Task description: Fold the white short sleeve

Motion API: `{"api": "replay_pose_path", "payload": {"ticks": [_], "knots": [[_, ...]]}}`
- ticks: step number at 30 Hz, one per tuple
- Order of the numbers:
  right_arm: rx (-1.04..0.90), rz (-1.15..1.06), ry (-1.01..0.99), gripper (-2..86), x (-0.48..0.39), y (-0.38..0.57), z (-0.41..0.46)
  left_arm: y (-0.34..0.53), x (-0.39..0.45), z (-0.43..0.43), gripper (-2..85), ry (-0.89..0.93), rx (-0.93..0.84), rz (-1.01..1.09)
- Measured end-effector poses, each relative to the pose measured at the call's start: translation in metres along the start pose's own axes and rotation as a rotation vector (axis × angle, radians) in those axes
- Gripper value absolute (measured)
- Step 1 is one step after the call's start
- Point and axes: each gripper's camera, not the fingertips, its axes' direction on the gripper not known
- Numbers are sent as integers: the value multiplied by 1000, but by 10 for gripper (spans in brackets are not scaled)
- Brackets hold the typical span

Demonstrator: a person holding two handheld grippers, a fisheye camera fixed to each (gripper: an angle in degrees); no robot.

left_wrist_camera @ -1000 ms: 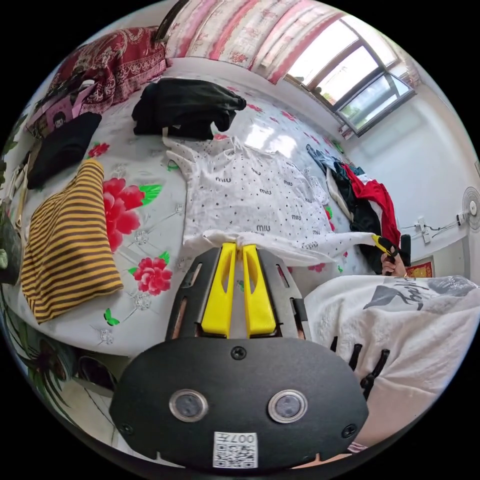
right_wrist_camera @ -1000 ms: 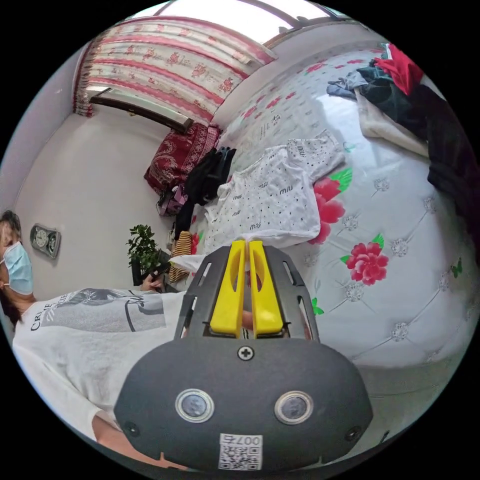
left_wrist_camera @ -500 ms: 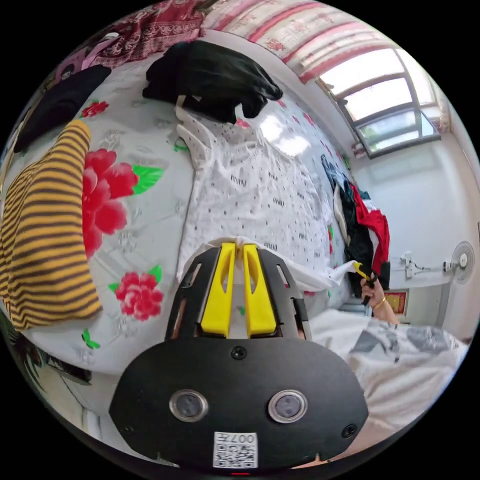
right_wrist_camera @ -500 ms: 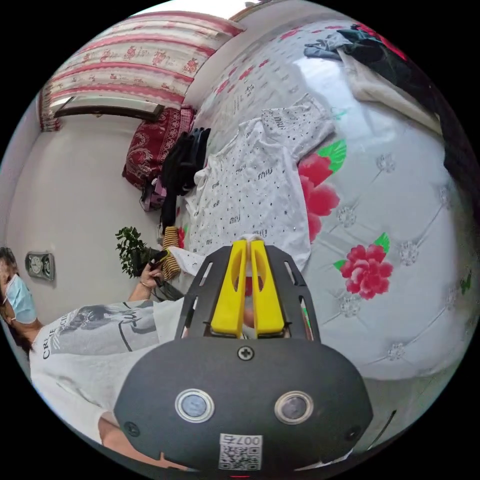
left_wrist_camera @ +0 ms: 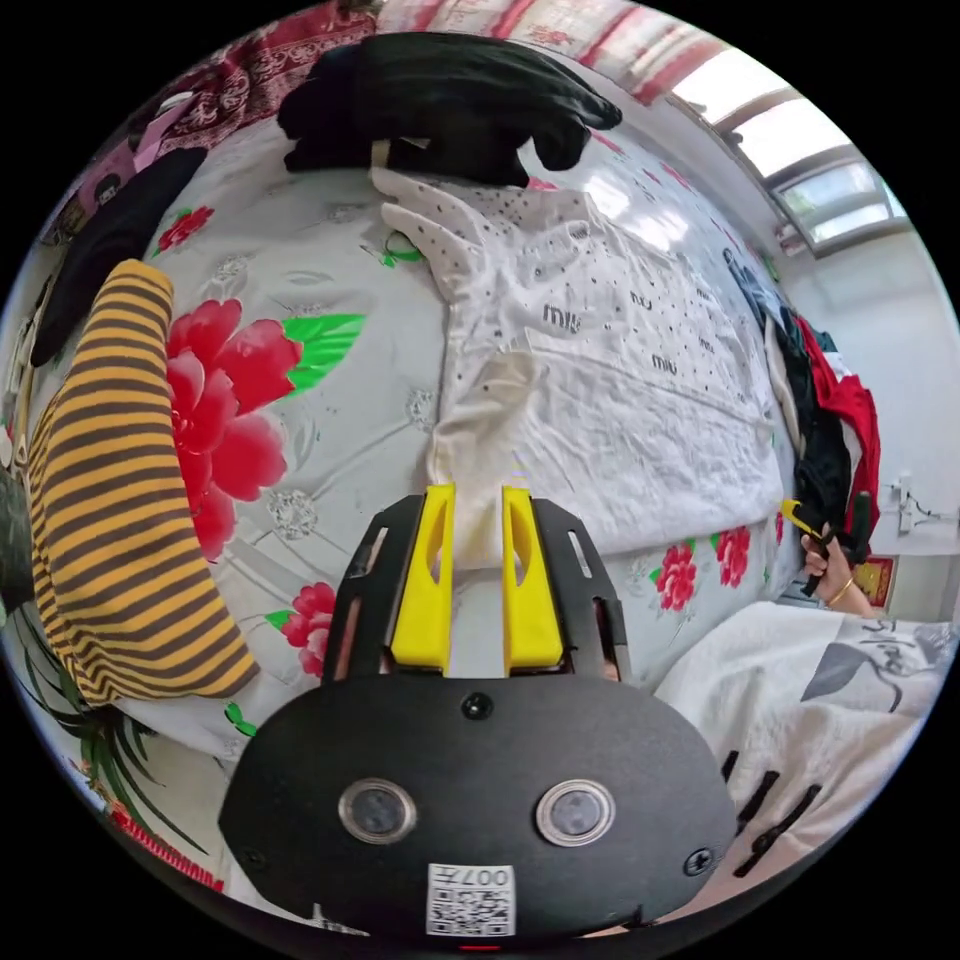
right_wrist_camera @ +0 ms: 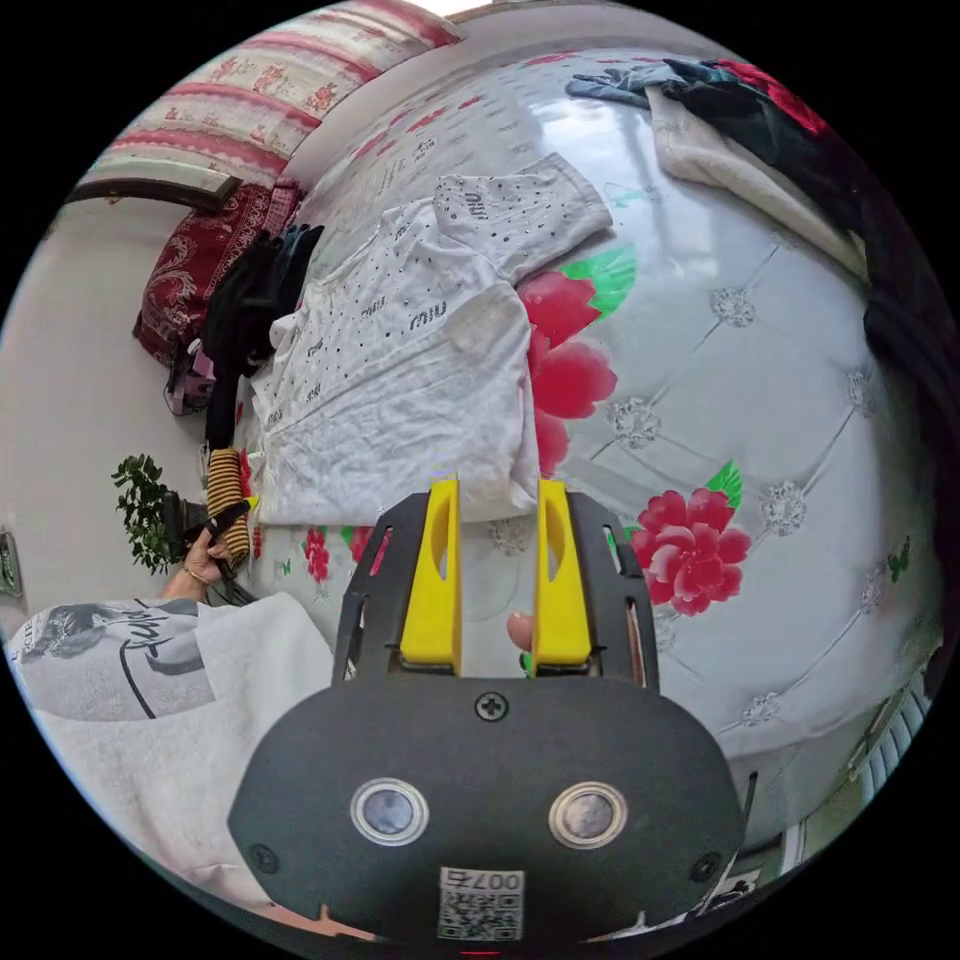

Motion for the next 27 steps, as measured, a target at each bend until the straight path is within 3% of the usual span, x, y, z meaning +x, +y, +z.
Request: {"api": "replay_pose_path", "payload": {"ticks": [3,8,14,17,20,27], "knots": [[-36,-11,9,33,-7,-7,16,-9,15,13,17,-111,-19,22],[-125,-88,61,4,-22,-18,26,-11,30,24,-7,-150,-84,91],[-148,-121,156,2,-13,46,5,72,52,36,-6,-38,-190,99],[-187,-76,189,12,2,82,6,122,63,29,5,-33,-129,67],[-55,-58,193,29,5,96,-14,144,73,2,50,-104,7,89],[112,-49,129,57,-2,51,-16,98,93,0,87,-132,99,273]]}}
